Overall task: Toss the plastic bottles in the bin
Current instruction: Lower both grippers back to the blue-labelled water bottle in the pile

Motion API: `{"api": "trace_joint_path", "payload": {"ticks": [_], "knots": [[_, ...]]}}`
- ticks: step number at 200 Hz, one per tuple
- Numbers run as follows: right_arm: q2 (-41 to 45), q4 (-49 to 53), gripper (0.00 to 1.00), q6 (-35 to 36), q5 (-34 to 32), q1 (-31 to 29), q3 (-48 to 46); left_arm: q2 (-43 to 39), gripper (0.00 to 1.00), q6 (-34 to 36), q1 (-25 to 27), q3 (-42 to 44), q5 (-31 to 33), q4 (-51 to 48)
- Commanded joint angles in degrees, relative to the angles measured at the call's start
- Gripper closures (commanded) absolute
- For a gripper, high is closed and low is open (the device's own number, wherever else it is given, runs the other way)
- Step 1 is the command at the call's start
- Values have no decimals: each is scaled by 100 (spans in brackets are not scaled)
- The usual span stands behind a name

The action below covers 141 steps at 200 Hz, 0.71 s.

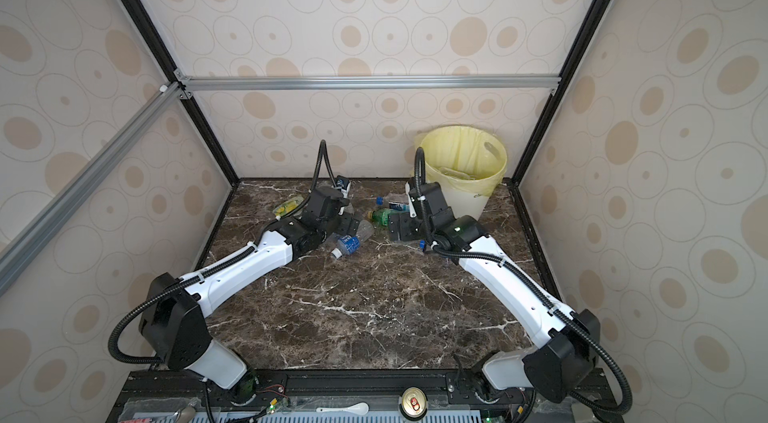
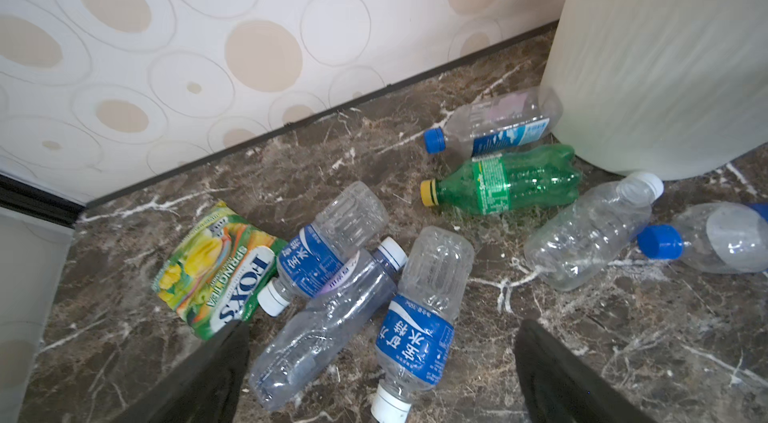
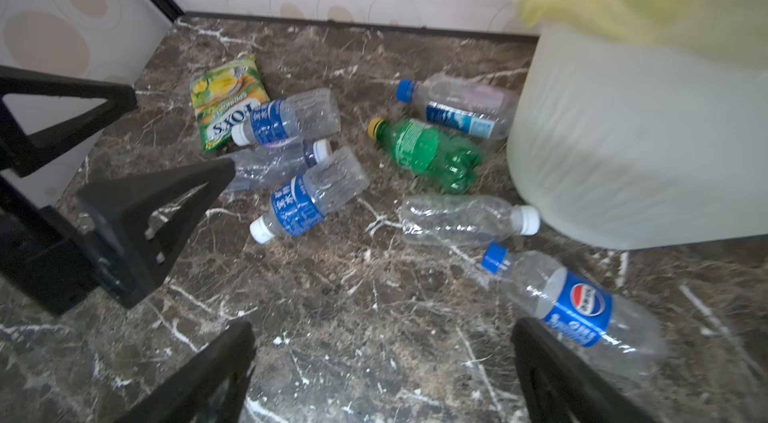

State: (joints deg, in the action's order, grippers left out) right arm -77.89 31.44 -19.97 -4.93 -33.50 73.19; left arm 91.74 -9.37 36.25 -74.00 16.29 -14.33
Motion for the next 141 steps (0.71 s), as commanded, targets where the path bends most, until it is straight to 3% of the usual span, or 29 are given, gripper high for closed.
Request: {"api": "trace_joint_path", "payload": {"ticks": [1,63,141], "knots": [[129,-435,0,-572,317,-35,-473,340,1,-367,-116,-40,-443,-45],[188,-463,0,-919,538,-146,-949,1466,1,-373,-286,-696,-1147,-307],[181,-512,0,-834,650,-147,-1088,1908,1,-230,-326,-690,-1357,-292]]}}
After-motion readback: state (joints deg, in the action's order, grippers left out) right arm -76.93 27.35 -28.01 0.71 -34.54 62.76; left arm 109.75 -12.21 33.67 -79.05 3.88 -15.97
